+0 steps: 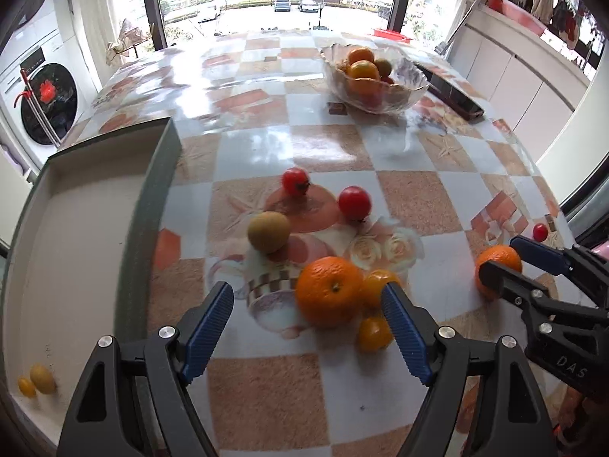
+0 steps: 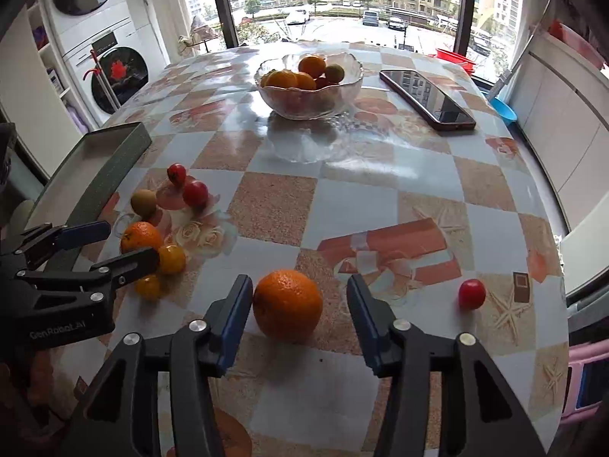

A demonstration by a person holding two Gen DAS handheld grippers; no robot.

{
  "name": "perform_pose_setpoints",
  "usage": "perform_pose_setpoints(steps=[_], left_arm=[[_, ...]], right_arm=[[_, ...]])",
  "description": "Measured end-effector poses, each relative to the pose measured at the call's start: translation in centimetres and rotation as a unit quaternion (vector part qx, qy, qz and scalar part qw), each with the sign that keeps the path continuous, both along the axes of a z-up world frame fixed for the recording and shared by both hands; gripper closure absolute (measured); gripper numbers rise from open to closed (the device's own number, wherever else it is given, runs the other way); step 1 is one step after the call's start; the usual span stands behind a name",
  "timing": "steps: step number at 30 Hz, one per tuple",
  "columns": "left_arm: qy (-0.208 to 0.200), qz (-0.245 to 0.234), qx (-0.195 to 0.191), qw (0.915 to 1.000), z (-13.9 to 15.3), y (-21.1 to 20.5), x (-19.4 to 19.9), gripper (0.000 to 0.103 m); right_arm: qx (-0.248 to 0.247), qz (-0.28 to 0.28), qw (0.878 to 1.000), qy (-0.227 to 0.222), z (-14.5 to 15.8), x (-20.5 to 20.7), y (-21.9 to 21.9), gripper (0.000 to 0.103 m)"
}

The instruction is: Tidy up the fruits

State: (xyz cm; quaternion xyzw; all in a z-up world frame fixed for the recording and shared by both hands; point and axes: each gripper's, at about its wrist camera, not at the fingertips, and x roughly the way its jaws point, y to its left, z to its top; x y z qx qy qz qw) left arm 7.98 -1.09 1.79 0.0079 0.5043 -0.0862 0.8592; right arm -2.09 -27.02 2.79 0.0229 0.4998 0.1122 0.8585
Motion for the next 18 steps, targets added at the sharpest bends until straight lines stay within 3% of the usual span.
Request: perform_pose_setpoints(steps=[4,6,10,18], left_arm=[[-0.003,0.003,-0.008,1.0,0.0,-0.3,0.3,0.022],[-0.001,0.006,-0.013,0.9999,0.0,-0.2,0.4,0.022],[0.003,0.009,-0.023,0.9997,-0.1,0.1,0.3,0.022],[-0.024,0.02,-0.038,0.9988,1.1,2.3,-1.2,0.022]], right_arm=[[0.008,0.002,1.0,0.018,-1.2,-0.3,0.2,0.049],[0.011,-0.003,1.0,0.005,-1.2,-0.5,0.0,0.061],[0.053,-0.023,0.998,0.008,-1.1,-0.8,-1.3,0.061],[0.062,-0.021,0.998,0.005,-0.5,-2.5,-2.1,0.061]])
